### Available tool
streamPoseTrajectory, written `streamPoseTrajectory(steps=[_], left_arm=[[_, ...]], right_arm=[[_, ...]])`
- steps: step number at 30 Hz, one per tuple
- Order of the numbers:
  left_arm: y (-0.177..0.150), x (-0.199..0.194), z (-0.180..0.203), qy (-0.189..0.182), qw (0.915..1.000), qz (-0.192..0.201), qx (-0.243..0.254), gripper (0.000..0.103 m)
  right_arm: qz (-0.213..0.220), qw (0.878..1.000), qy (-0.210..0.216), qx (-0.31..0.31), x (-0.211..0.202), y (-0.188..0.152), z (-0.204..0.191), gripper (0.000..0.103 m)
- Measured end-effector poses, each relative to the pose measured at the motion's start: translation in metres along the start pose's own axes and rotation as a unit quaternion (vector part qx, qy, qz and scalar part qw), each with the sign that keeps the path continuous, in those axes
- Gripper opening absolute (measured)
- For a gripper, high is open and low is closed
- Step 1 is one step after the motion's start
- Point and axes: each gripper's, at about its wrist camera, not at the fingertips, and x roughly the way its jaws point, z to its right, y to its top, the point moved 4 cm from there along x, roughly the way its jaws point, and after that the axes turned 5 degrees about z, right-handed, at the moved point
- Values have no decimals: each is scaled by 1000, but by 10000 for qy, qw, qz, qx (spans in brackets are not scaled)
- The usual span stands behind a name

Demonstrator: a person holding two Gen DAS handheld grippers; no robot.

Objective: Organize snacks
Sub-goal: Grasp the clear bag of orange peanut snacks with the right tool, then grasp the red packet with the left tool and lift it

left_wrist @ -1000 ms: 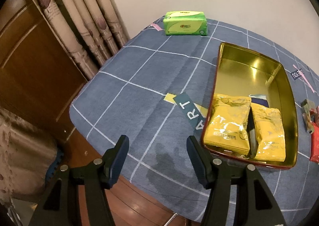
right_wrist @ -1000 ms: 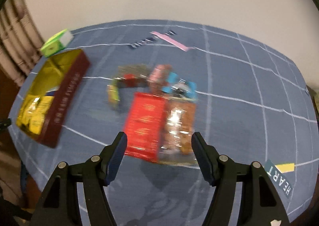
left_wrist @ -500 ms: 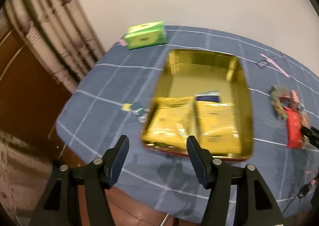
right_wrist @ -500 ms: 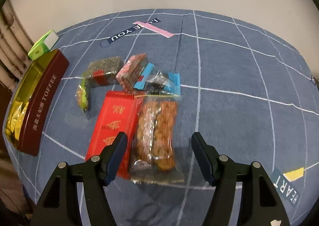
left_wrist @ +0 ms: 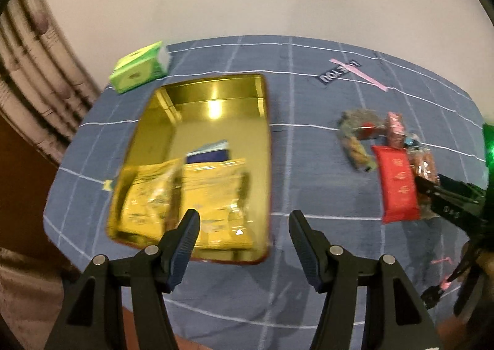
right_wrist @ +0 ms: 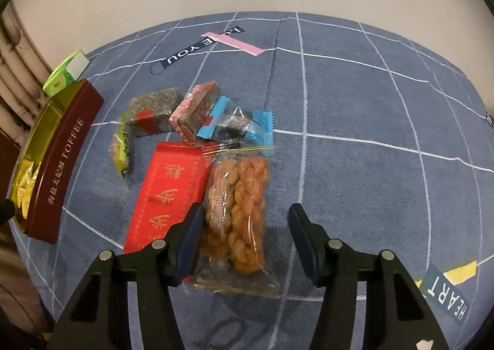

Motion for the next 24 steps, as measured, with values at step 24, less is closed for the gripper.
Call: streamPoseTrajectory(steps=[24], left_arm=[[5,32,108,-1013,9931,-480,350,61]], right_arm=[[198,9994,-275,-37,-26,-30,49,35]])
